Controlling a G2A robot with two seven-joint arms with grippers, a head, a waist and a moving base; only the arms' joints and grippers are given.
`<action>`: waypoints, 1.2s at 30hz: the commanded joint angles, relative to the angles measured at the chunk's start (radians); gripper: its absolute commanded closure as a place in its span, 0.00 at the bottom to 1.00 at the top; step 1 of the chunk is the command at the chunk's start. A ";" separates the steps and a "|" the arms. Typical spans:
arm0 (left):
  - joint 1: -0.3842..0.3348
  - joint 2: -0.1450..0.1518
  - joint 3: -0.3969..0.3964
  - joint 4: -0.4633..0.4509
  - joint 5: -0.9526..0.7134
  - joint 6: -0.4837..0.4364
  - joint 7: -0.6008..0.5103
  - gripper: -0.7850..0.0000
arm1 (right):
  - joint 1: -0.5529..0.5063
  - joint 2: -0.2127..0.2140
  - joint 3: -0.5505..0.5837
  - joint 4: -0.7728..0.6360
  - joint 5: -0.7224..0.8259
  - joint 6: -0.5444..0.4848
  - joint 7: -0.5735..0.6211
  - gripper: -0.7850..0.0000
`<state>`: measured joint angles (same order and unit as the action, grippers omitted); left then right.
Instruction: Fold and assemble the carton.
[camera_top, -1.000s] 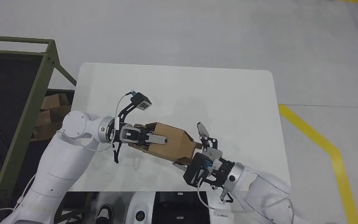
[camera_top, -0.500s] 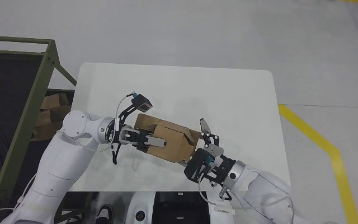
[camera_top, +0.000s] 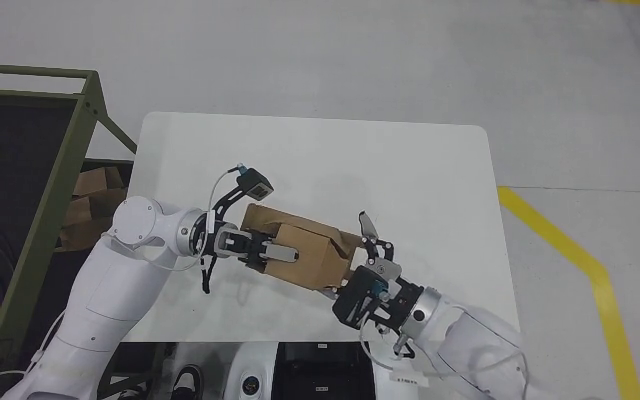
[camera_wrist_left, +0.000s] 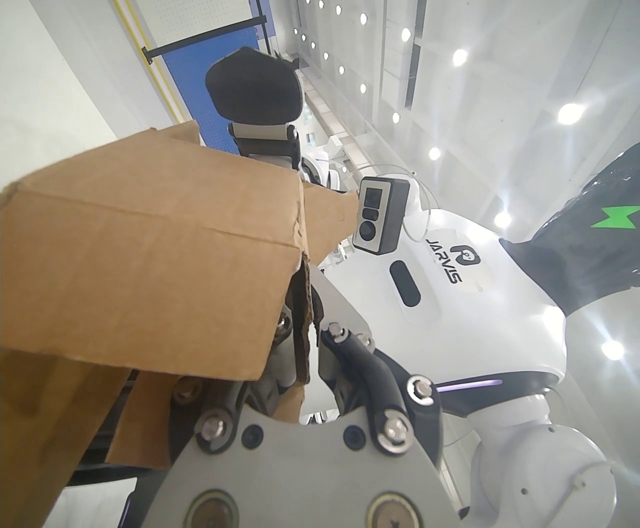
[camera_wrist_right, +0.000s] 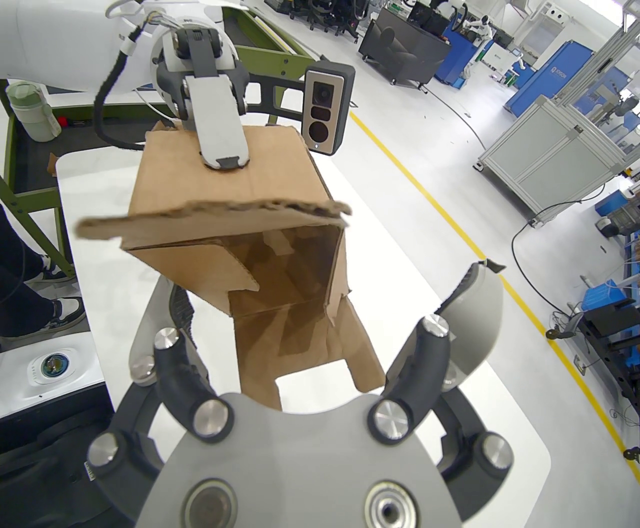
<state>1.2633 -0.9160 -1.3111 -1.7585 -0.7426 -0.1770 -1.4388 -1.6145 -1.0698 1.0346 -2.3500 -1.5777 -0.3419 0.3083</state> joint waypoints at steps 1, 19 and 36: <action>0.000 0.000 0.000 0.001 0.000 -0.001 0.002 1.00 | -0.012 0.002 0.007 0.000 -0.001 -0.007 -0.020 0.00; 0.000 -0.002 -0.006 0.005 -0.003 -0.003 0.002 1.00 | -0.130 0.026 0.121 0.000 -0.012 -0.082 -0.197 0.22; 0.005 0.001 -0.011 0.006 0.066 0.035 0.029 1.00 | -0.110 0.026 0.108 0.000 0.037 -0.142 -0.114 0.55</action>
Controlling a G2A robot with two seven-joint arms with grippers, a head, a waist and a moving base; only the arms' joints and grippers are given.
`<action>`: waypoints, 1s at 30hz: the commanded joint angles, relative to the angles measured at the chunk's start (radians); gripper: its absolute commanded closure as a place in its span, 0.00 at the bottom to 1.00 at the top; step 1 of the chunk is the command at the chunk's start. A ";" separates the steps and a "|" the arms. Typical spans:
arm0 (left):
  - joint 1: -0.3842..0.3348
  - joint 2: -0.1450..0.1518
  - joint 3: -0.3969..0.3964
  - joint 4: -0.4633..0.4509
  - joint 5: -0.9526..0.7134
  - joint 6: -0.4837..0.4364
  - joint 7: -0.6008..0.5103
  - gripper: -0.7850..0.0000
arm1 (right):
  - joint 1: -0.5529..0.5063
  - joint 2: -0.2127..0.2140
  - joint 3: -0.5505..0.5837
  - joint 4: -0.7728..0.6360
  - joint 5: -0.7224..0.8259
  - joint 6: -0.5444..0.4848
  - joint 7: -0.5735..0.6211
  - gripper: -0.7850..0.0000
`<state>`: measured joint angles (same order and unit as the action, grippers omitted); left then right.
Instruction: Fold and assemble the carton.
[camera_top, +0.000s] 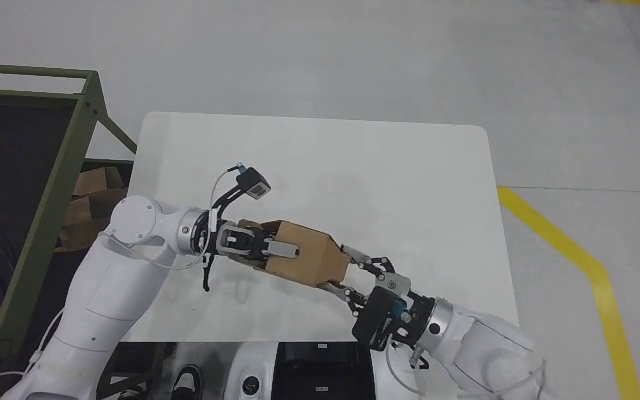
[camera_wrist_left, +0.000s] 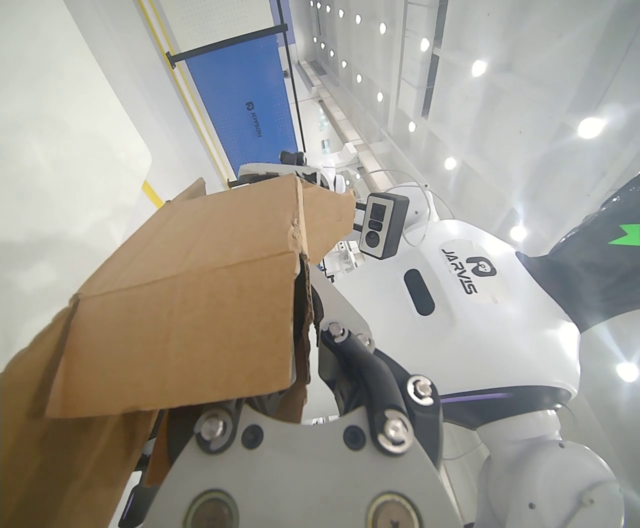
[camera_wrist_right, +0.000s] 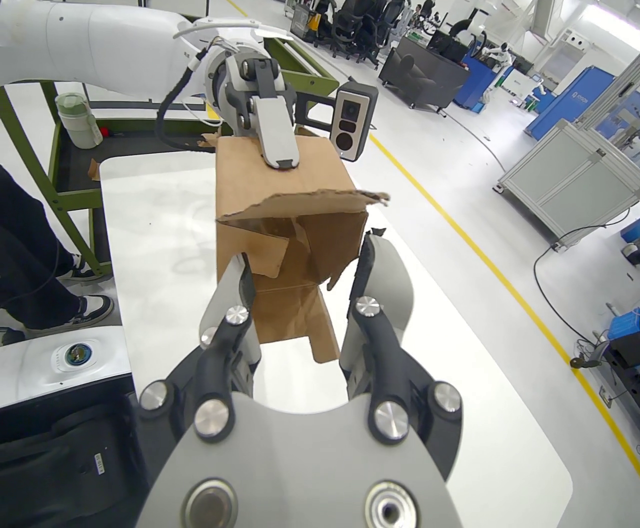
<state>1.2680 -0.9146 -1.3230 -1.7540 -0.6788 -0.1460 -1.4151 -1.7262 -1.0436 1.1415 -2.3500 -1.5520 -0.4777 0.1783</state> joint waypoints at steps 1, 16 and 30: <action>0.000 0.000 0.002 0.003 0.004 0.005 0.008 1.00 | 0.005 0.000 0.001 0.000 0.020 -0.012 0.030 0.55; -0.010 -0.002 0.020 0.004 -0.007 0.019 -0.010 1.00 | 0.082 -0.009 -0.044 0.033 0.069 -0.018 0.109 0.59; -0.011 -0.002 0.021 0.006 -0.009 0.020 -0.011 1.00 | 0.133 -0.017 -0.087 0.044 0.075 -0.015 0.142 0.67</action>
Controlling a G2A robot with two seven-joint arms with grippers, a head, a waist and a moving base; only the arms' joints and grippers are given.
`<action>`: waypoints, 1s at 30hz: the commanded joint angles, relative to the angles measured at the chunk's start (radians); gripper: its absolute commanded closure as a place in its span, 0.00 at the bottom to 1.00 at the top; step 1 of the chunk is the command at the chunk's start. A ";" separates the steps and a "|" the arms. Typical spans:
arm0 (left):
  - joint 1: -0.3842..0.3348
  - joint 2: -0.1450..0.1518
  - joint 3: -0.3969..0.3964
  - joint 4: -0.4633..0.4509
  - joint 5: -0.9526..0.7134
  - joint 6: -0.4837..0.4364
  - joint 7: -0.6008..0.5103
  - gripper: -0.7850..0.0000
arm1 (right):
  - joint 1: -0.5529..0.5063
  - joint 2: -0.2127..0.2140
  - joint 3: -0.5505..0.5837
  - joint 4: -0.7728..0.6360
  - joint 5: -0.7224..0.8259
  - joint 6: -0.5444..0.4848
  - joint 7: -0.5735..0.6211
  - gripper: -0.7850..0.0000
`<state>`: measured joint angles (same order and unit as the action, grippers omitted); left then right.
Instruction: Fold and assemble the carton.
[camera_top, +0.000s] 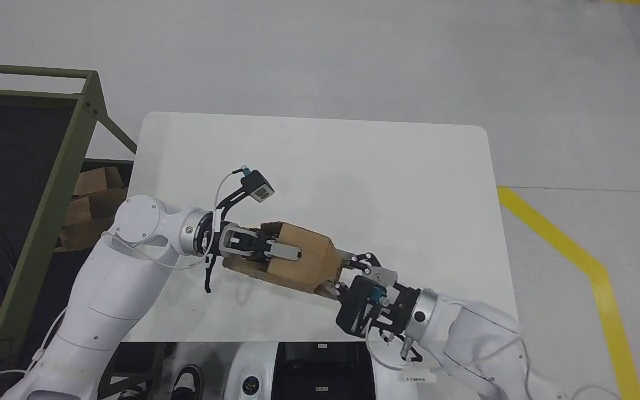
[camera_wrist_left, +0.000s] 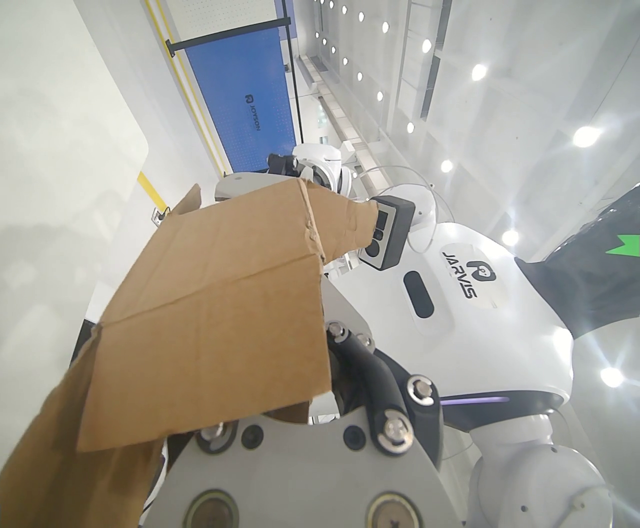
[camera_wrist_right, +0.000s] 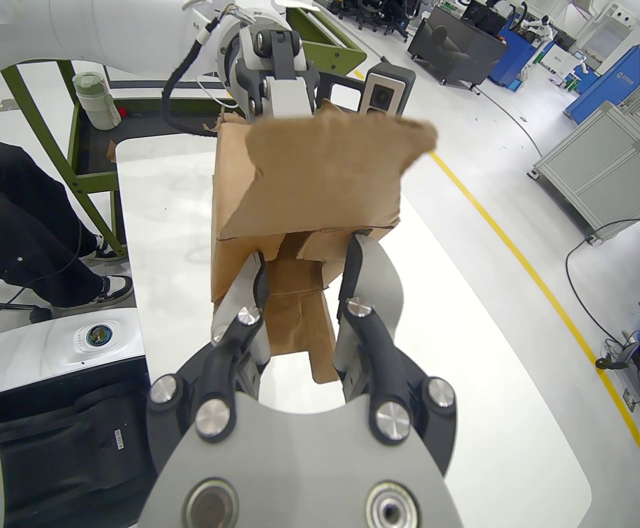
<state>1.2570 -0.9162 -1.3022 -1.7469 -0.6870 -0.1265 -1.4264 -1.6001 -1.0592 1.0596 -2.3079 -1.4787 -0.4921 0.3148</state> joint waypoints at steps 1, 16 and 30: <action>0.000 0.000 0.000 -0.002 -0.002 -0.001 -0.001 1.00 | 0.013 -0.002 -0.009 0.004 0.004 -0.001 0.009 0.67; -0.004 0.000 0.004 -0.006 -0.010 0.005 -0.014 1.00 | 0.083 -0.014 -0.055 0.031 0.039 -0.011 0.053 0.69; -0.005 0.000 0.007 -0.004 -0.010 0.002 -0.013 1.00 | 0.123 -0.021 -0.079 0.054 0.057 -0.018 0.063 0.85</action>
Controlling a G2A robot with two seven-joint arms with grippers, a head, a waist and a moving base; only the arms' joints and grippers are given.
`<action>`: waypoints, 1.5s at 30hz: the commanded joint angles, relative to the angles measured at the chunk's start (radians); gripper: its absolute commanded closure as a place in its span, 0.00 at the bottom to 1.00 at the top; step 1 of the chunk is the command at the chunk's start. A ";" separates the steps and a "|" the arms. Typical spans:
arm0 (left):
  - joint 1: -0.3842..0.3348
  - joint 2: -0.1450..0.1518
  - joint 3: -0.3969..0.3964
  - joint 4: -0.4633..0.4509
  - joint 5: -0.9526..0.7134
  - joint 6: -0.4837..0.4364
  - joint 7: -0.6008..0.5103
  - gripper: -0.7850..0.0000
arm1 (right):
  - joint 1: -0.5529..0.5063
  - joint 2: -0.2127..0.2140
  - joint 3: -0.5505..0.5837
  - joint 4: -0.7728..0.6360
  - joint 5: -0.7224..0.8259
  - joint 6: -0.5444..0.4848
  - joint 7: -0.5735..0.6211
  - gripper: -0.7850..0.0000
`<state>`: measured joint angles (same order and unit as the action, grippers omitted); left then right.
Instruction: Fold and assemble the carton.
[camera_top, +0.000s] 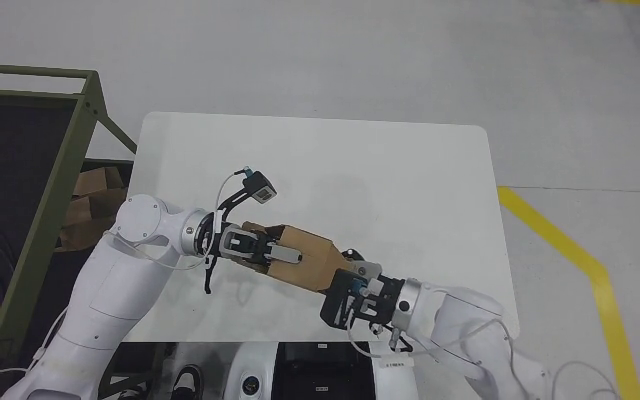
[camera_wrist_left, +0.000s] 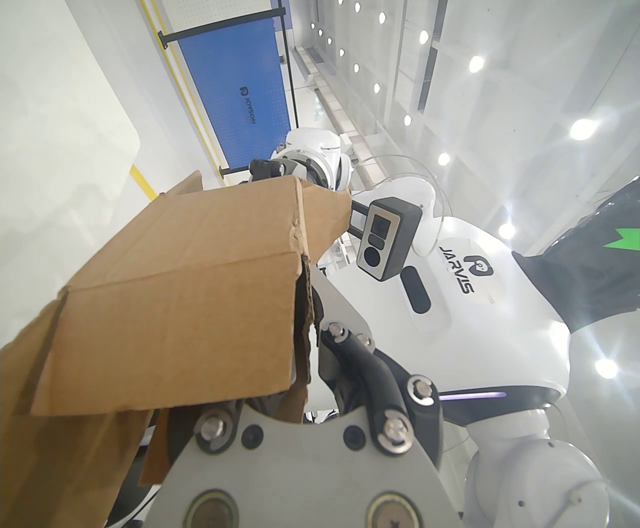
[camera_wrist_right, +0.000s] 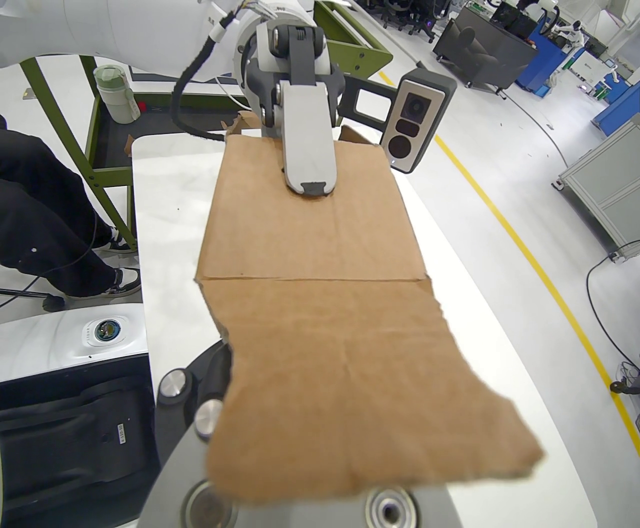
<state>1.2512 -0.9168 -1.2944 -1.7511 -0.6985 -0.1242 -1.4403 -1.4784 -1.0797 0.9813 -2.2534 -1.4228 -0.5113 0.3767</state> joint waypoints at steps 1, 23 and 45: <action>0.001 0.000 -0.001 0.000 0.000 -0.001 0.002 1.00 | 0.002 0.000 -0.001 -0.001 -0.001 0.002 0.002 0.84; 0.023 0.003 -0.048 0.000 -0.020 -0.048 0.026 1.00 | -0.175 0.034 0.173 -0.048 0.019 -0.037 -0.145 0.73; 0.033 0.003 -0.079 0.007 -0.037 -0.099 0.027 1.00 | -0.334 0.056 0.358 0.037 0.316 -0.126 -0.359 0.00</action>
<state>1.2829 -0.9140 -1.3731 -1.7416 -0.7386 -0.2212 -1.4131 -1.8123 -1.0239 1.3389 -2.2169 -1.1075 -0.6371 0.0174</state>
